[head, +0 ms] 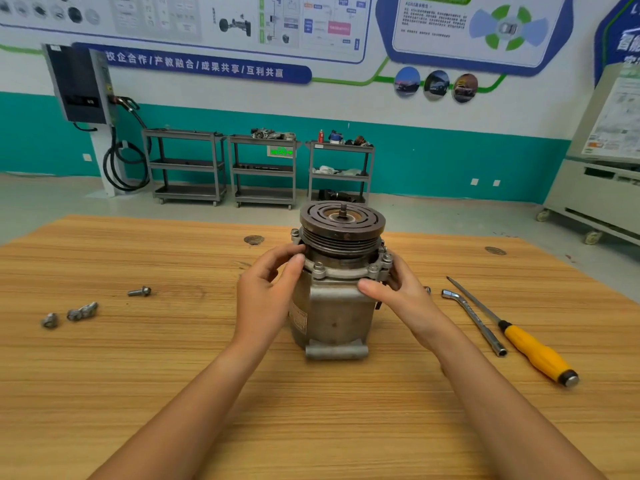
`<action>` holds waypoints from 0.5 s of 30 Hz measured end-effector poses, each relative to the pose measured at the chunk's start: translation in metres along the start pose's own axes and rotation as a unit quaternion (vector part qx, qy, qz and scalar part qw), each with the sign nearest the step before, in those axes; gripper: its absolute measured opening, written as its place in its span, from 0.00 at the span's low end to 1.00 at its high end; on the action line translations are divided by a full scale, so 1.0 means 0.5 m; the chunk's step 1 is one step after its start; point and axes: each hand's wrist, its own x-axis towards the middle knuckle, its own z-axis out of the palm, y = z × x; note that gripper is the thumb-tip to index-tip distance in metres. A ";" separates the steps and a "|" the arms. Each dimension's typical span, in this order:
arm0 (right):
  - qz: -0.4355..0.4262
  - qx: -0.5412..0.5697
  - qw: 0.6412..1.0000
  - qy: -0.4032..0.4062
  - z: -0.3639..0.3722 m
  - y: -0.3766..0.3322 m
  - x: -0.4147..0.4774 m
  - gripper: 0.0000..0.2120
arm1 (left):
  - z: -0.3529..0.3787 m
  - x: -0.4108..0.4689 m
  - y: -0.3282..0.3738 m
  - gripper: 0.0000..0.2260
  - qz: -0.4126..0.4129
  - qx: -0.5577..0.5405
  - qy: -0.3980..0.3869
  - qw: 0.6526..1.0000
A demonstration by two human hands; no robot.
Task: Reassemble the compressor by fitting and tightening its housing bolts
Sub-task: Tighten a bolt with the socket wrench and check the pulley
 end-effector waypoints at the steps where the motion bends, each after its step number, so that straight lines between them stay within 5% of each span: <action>1: 0.002 -0.001 1.000 -0.004 -0.001 -0.001 -0.008 0.50 | -0.004 -0.002 0.003 0.10 -0.002 0.002 0.009 1.000; 6: 0.019 -0.003 1.000 -0.011 -0.004 -0.013 -0.021 0.46 | -0.017 0.018 0.015 0.08 -0.074 0.038 0.006 0.996; 15: 0.014 -0.016 1.000 -0.010 -0.005 -0.022 -0.019 0.47 | -0.060 0.067 0.041 0.07 -0.134 0.055 -0.164 0.976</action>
